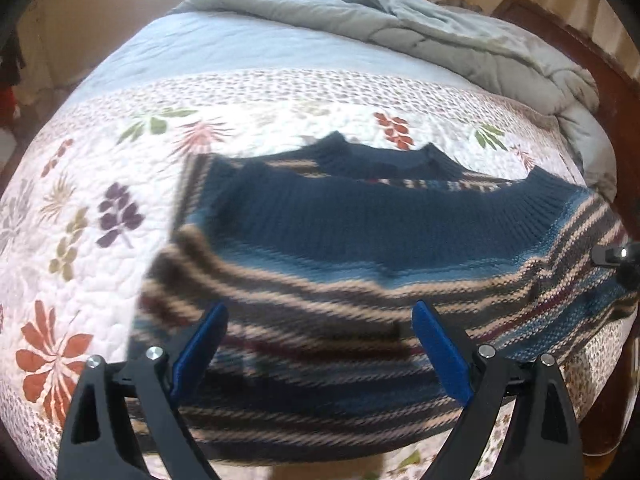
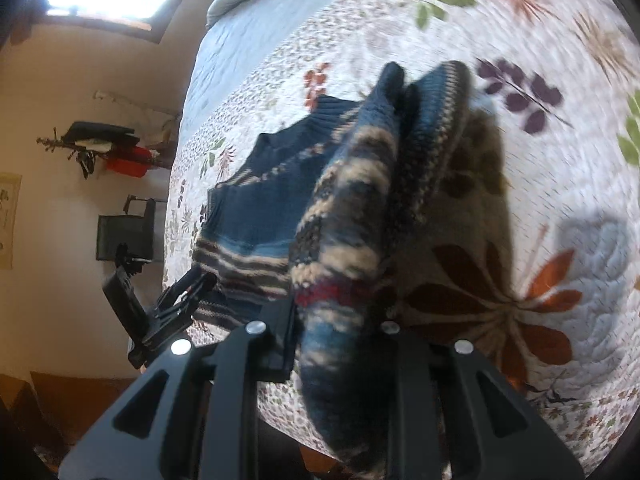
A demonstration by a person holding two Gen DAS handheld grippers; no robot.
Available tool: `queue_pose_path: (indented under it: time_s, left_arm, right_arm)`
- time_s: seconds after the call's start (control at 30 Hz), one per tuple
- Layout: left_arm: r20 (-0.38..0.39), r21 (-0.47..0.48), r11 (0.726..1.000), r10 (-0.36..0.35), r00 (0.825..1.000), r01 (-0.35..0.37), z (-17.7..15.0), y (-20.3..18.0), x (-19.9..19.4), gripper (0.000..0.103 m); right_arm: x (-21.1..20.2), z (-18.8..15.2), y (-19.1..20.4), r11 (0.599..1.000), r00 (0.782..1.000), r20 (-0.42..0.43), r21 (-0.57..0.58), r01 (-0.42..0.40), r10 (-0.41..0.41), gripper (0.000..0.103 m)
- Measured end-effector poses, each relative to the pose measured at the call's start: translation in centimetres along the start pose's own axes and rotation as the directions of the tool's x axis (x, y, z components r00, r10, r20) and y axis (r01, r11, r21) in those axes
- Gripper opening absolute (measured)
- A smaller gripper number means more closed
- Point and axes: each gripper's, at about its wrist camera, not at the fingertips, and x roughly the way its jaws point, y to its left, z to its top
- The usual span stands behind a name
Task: Fold small clothes
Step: 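Fold the held side over the sweater body with the right tool, then release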
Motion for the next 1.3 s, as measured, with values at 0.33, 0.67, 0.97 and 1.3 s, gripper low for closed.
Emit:
queue_pose_path:
  time_s: [0.33,0.67,0.97,1.3]
  left_arm:
    - [-0.026,-0.108,0.994,-0.028,0.999,0.025,-0.8,5.8,-0.5,0.094]
    - [0.004,-0.146,0.989,-0.009,1.0,0.009,-1.9,9.2,-2.6,0.094]
    - [0.004,-0.165,0.986,-0.001,1.0,0.002,-2.3,11.4,-3.1,0.094]
    - [0.018,-0.178,0.983,-0.036,0.999,0.039,-1.6,11.5,-3.4,0.094]
  right_arm:
    - [3.4,0.4,7.0,0.997,1.0,-0.005,-0.081,-0.008,0.007,0.02]
    - [9.1,0.8,12.4,0.989,0.999,-0.045,-0.143,0.02,-0.027,0.02]
    - [14.0,0.1,16.3,0.973,0.993,-0.102,-0.228,0.037,-0.062,0.013]
    - [19.9,-2.6,16.9,0.96,0.971,-0.236,-0.277,-0.042,-0.026,0.061]
